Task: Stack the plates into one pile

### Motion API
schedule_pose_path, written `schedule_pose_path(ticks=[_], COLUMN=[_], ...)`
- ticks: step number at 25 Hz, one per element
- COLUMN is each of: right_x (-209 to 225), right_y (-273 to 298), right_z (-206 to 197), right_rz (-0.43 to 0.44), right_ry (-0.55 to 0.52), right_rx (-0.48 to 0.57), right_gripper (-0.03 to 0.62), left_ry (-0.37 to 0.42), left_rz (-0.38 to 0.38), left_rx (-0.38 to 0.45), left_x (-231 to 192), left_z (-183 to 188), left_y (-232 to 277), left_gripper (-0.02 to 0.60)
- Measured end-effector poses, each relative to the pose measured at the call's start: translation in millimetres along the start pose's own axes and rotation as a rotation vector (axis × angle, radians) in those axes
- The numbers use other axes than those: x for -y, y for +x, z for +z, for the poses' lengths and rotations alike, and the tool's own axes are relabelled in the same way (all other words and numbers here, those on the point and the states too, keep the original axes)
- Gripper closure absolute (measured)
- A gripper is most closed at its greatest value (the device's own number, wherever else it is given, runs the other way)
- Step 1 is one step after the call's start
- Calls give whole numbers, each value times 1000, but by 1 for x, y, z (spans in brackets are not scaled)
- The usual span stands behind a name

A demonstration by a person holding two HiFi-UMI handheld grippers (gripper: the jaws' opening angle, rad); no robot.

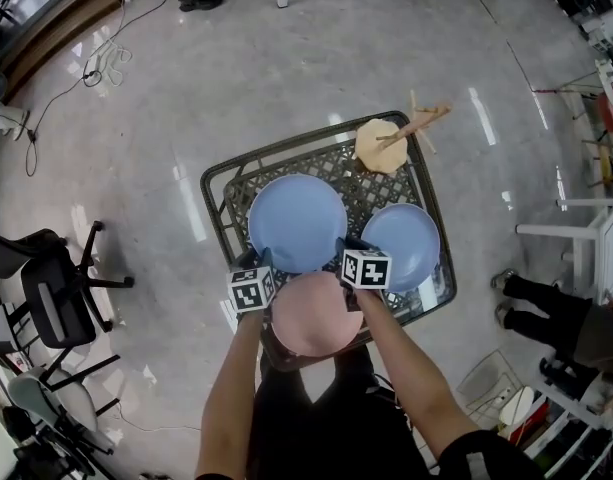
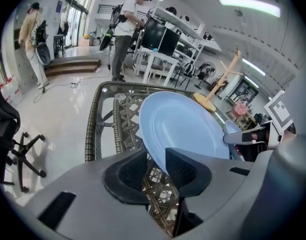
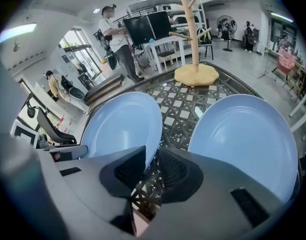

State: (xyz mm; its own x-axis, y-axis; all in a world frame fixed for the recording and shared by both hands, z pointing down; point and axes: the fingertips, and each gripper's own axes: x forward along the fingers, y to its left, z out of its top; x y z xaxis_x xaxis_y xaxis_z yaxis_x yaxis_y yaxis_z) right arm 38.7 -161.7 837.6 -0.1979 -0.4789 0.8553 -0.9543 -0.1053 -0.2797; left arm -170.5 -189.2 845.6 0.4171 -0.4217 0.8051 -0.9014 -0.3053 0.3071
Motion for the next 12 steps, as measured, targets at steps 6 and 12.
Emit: schedule_pose_path(ticks=[6, 12], right_x=[0, -3], right_y=[0, -7], right_z=[2, 3], right_rz=[-8, 3], right_ry=[4, -6], right_rx=[20, 38], right_gripper=[554, 553], left_ry=[17, 0], left_rz=[7, 11], left_rx=[24, 61], left_x=[-1, 1], left_z=[3, 8], left_y=[-2, -12], left_gripper=[462, 471])
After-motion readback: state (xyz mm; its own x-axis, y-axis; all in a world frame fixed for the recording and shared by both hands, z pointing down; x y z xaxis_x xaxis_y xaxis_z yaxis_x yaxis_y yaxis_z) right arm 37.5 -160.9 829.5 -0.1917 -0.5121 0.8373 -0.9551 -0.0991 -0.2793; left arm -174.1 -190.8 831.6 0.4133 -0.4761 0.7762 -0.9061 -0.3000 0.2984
